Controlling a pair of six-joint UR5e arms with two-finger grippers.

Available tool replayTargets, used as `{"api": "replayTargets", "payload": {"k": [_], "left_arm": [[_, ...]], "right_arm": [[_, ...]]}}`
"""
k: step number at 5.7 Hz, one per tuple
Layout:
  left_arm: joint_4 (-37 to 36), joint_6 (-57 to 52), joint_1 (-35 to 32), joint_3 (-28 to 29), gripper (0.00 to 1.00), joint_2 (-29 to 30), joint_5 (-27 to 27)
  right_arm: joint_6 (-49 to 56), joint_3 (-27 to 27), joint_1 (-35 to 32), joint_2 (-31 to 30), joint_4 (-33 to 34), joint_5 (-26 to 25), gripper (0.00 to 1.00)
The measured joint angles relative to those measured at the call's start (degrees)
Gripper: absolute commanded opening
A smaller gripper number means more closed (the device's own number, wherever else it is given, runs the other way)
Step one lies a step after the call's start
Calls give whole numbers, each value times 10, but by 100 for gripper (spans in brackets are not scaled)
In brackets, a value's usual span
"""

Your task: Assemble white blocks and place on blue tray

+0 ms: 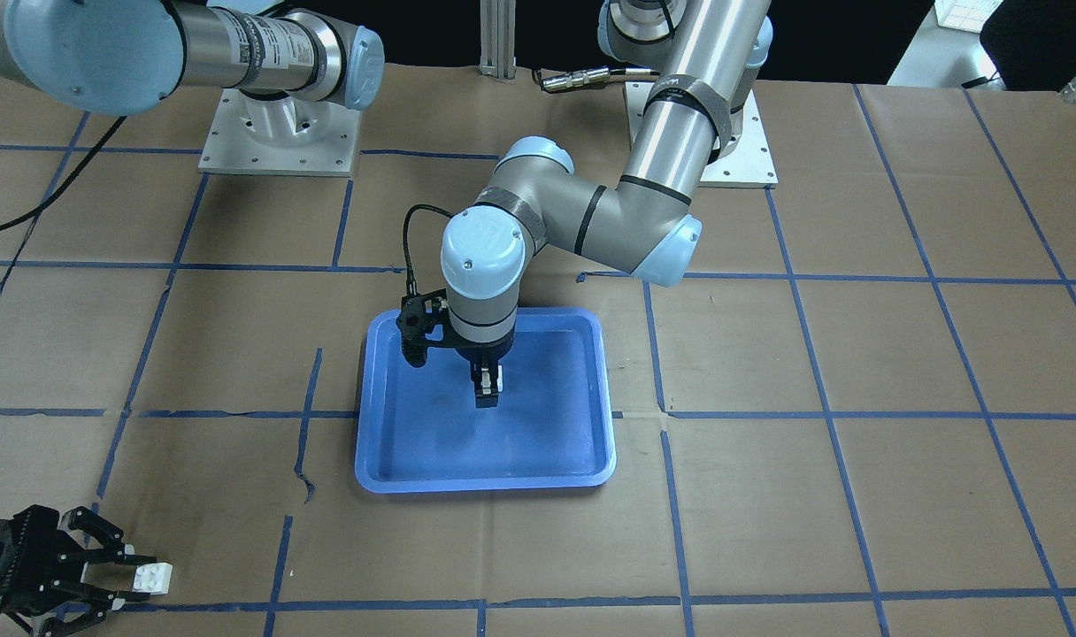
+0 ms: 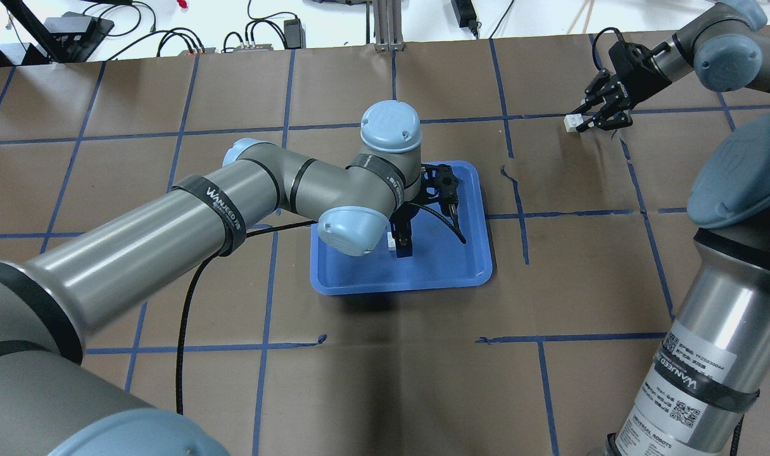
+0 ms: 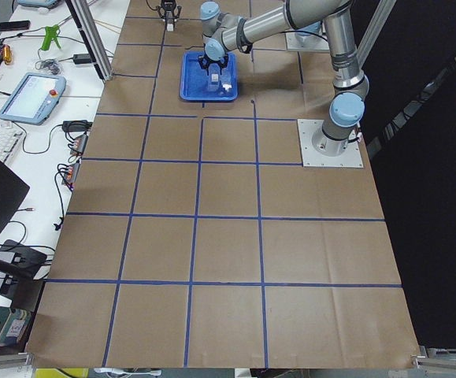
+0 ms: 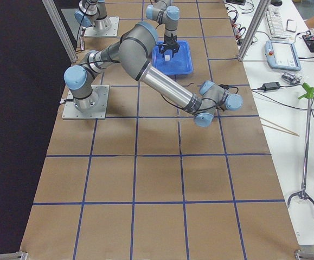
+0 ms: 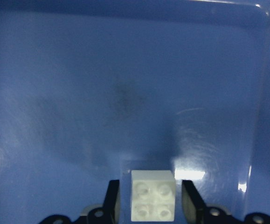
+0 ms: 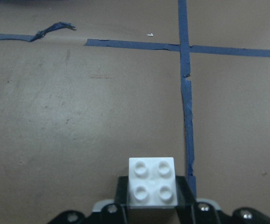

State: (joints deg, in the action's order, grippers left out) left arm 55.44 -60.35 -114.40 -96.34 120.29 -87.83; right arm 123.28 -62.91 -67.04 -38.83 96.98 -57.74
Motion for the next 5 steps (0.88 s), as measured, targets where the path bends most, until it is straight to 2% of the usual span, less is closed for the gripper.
{"api": "replayTargets", "payload": {"k": [2,3,4,5], "left_arm": [[11,2,1,6,88,-18,-2],[45,6,8,14,88,-51,-4],[110,17,27,22,88,-108,-5],[190,27,61,28,93,-173,-4]], "right_arm": [[-5,1,0,-27,-6,-5,32],[-8,0,0,-53,-23,-12,33],[-9,-4,-2,-81,-52,-21,33],[-10,-22,-7,-106,-75,-23,33]]}}
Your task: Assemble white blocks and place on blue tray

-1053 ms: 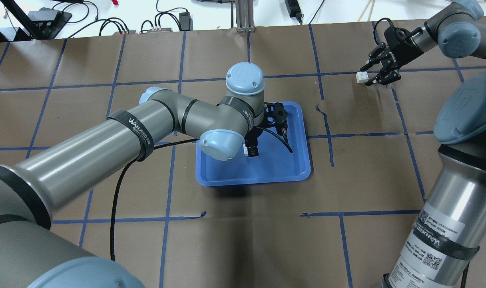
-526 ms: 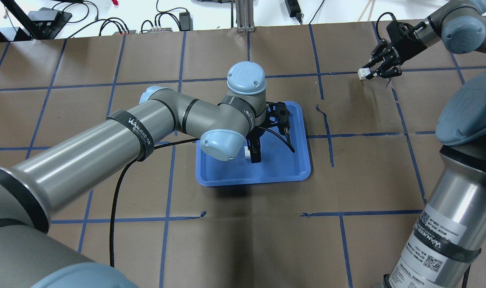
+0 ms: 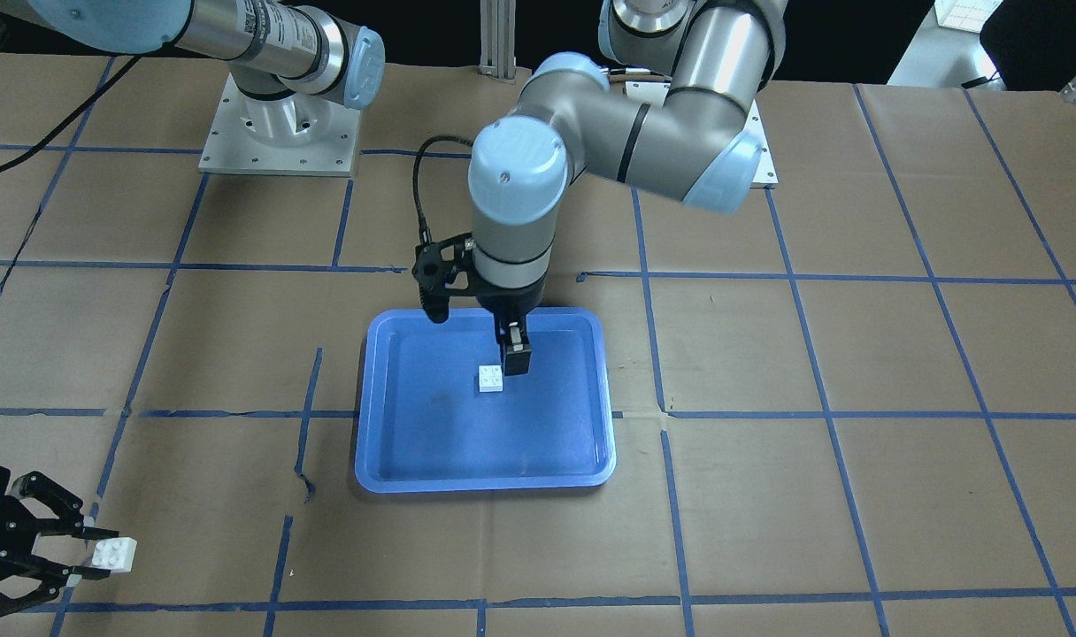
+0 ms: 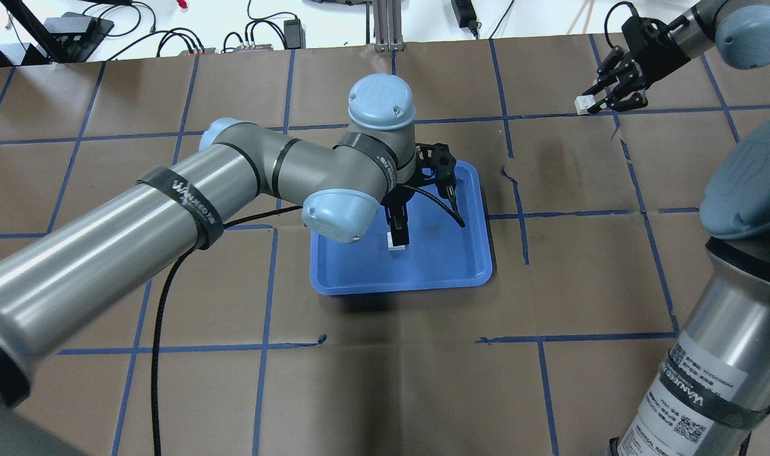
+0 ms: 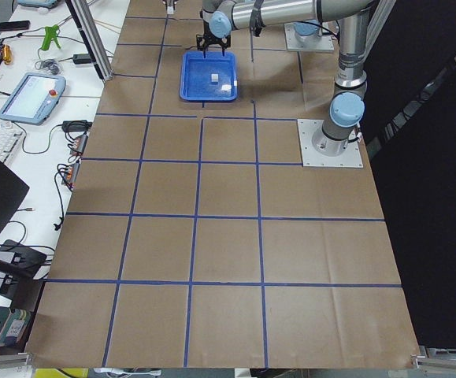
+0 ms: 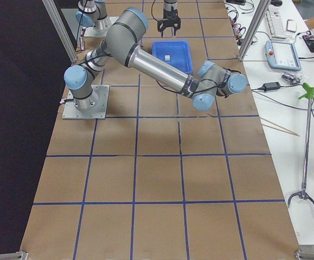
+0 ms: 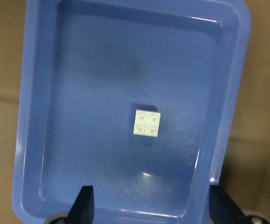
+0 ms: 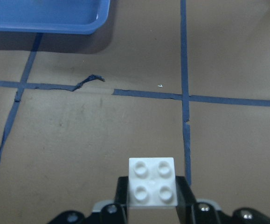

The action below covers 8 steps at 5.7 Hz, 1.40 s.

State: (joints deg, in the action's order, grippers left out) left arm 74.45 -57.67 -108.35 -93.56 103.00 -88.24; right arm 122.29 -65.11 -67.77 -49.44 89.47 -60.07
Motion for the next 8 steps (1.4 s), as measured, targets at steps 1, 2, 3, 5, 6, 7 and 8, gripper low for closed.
{"api": "replayTargets", "payload": {"k": [1,2,3,5,6,7,8], "left_arm": [[82,3,36,3,94,-64,1],[173,4,67,7,96,-136,-1],[250,3,86,16,96,-193,-4],[295,51,130,45,96,-202,-3],[298,115,169,56,96,-199,-1],[293,217,198,63,98,-198,1],[273,345,209,68,99,-196,0]], "right_arm": [[-3,-37,-10,-31,-7,0,33],[-21,-96,-27,-76,0,3,33],[-45,-164,-45,-121,26,7,33],[-102,-289,-86,-184,129,11,32],[-154,-342,-119,-198,207,12,32],[-216,-386,-154,-202,288,13,32],[-286,-421,-188,-202,368,13,32]]}}
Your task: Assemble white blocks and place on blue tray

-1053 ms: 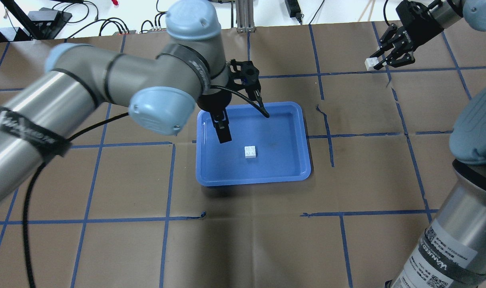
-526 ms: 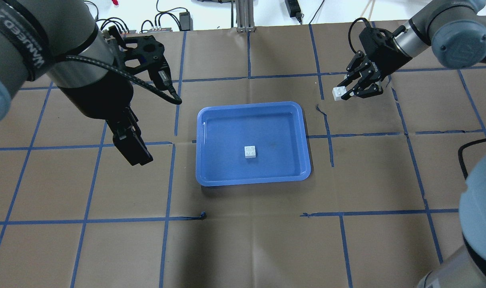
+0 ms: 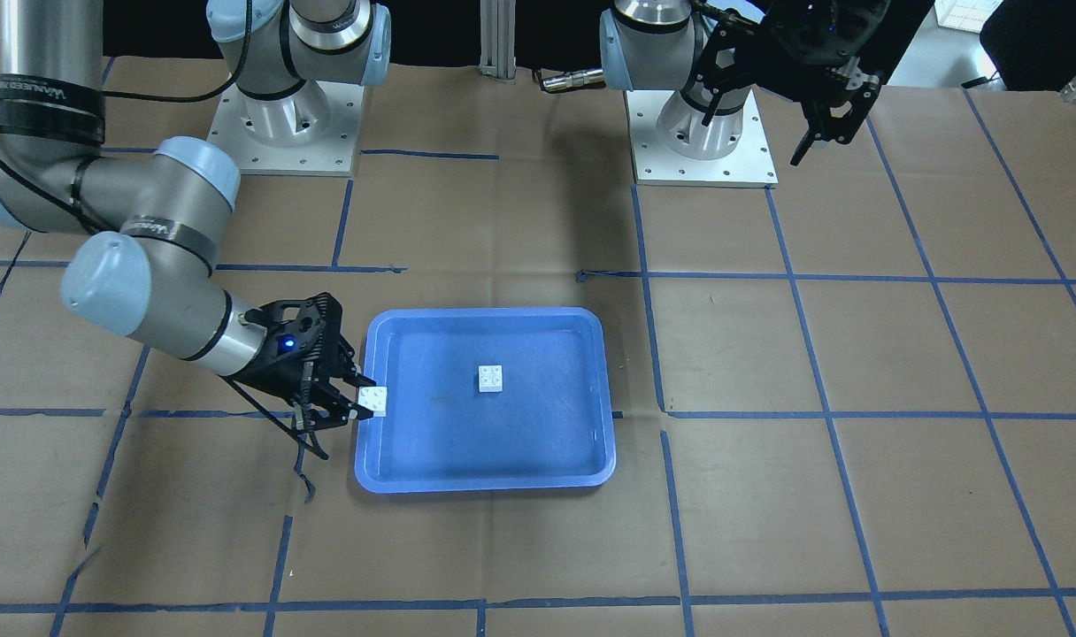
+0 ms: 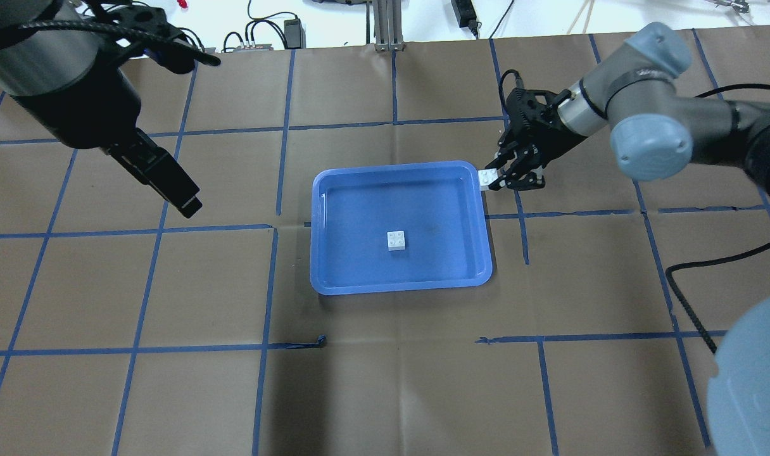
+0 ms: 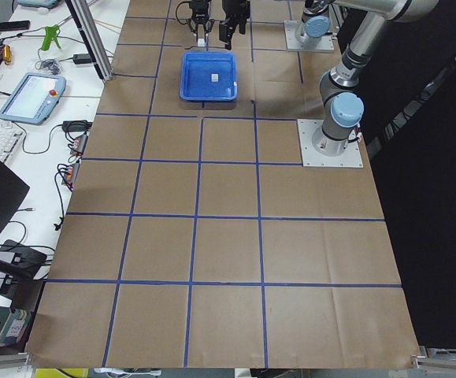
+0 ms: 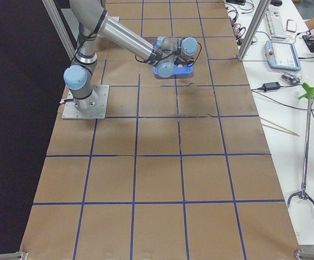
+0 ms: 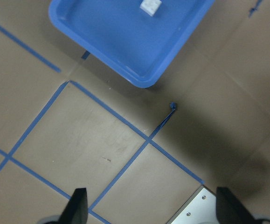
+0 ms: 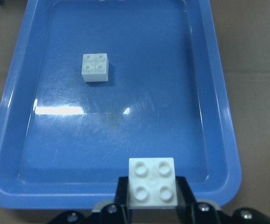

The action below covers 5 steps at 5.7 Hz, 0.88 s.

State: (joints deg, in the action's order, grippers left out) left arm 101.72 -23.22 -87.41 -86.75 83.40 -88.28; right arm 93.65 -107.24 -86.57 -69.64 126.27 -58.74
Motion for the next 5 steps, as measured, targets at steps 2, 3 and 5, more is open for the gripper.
{"api": "replayTargets", "payload": {"k": [2,3,5], "left_arm": [[-68,217,-3,-6,99,13,-3],[-107,269,-19,-9,99,26,-4],[-169,315,-48,-4,99,60,-3]], "right_arm": [[-108,-46,-53,5,115,0,32],[-129,-58,-68,8,143,1,31],[-135,-86,-76,24,196,24,29]]}}
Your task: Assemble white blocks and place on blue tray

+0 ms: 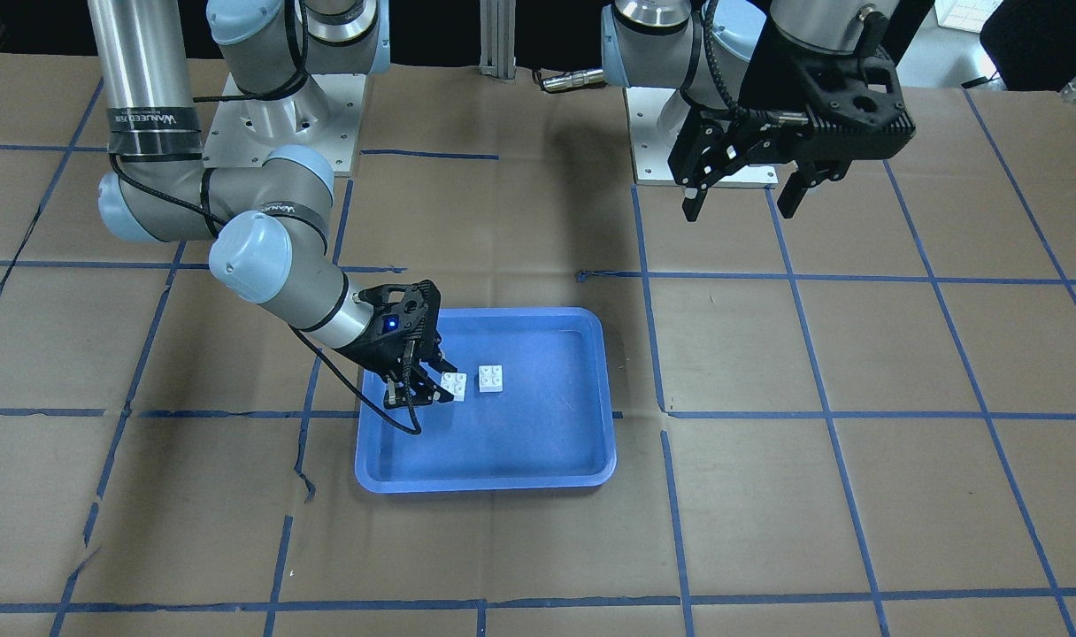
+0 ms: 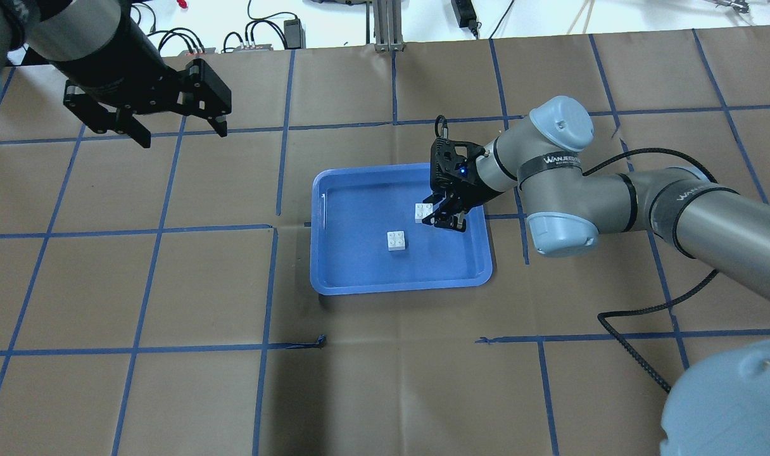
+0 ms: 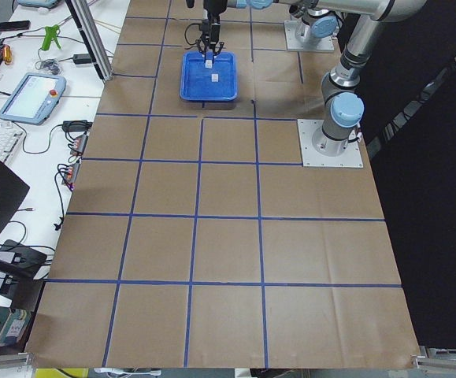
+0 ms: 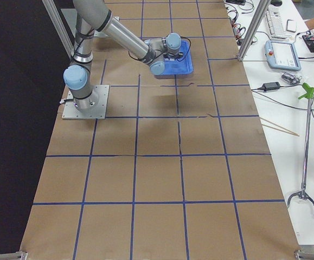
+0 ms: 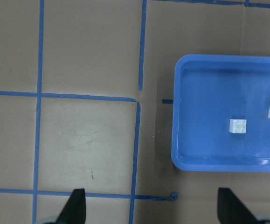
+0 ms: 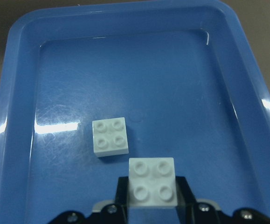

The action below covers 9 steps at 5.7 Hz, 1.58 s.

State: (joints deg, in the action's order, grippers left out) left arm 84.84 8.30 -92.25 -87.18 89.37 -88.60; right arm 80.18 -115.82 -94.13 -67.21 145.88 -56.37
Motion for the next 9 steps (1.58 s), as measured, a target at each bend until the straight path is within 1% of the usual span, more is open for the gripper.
{"api": "replayTargets", "payload": {"k": [1,2,4,6,9], "left_arm": [[-14,2,-4,0,99,8,2],[-19,-2,-3,-7,99,3,3],[-20,-6,-1,-16,99,-13,-1],[-18,-6,0,-17,99,-17,-2],[-16,-7,-1,-18,99,-19,-3]], "right_arm": [[2,-13,0,3,21,10,27],[4,-19,0,5,29,13,27],[6,-25,0,5,30,13,27],[16,-40,0,4,40,11,27],[19,-45,-1,5,45,13,27]]}}
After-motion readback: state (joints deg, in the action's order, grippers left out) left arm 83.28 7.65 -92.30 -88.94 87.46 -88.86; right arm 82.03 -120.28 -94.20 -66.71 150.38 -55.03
